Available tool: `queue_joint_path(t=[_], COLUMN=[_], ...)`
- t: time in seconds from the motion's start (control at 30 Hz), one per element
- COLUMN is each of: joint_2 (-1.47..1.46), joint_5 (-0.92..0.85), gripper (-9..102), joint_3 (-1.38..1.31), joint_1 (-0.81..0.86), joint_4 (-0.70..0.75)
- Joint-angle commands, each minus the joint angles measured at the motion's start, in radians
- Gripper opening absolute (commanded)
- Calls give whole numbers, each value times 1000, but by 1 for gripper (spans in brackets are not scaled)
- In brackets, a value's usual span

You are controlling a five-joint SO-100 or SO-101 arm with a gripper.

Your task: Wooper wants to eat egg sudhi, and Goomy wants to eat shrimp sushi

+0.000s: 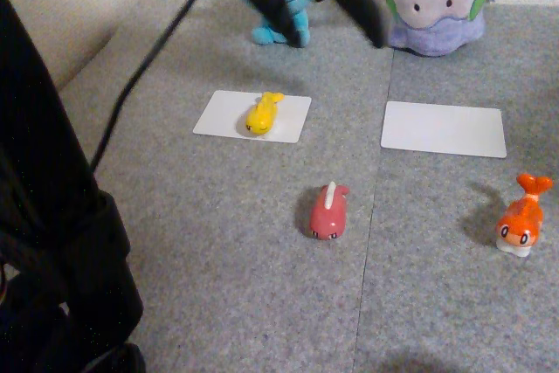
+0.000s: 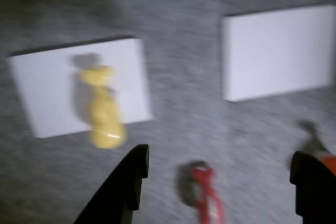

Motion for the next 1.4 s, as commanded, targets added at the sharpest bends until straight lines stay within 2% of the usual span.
queue_joint_path(t=[0.0, 0.17, 0.33, 0.5, 0.7, 1.17, 1.37], joint_2=[64, 60, 32, -144, -337, -362, -364], joint_5=[-97, -267, -385, -472, -509, -494, -497], gripper=[32, 32, 32, 31, 31, 31, 22], joint_3=[-49, -44, -41, -48, -49, -51, -51], joint_1=[150, 357, 488, 574, 589, 557, 557], joint_4=[35, 106, 89, 41, -26, -121, -141])
